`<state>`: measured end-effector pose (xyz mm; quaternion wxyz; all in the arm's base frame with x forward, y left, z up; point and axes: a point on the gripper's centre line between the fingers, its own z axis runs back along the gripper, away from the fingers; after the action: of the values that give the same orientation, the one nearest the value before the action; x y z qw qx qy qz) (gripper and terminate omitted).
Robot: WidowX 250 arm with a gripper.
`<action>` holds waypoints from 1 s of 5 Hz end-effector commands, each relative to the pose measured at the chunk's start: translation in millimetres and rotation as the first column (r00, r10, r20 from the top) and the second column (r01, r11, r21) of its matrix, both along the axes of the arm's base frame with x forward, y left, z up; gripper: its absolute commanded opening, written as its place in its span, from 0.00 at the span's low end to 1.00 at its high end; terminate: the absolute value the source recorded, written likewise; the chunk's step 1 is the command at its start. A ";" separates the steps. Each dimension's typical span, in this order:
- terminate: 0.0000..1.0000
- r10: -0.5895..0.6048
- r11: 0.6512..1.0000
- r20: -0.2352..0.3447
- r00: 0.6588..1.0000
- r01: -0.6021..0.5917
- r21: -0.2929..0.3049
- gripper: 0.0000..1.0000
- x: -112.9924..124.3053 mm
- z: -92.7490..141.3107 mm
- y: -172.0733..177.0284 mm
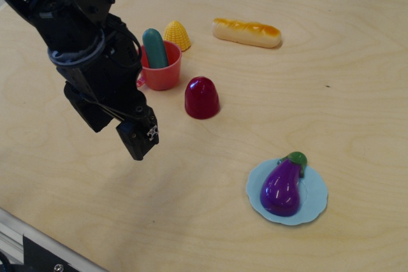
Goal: Take cucumber out of cup
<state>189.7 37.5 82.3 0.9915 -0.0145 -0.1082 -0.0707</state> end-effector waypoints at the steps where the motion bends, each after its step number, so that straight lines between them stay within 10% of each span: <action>1: 0.00 0.000 1.000 0.000 1.000 0.000 0.000 1.00 0.0 0.0 0.0; 5: 0.00 0.379 0.926 0.123 0.917 -0.375 -0.049 1.00 94.3 21.4 45.6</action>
<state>282.0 76.3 90.2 0.9807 -0.0076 -0.1513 0.1240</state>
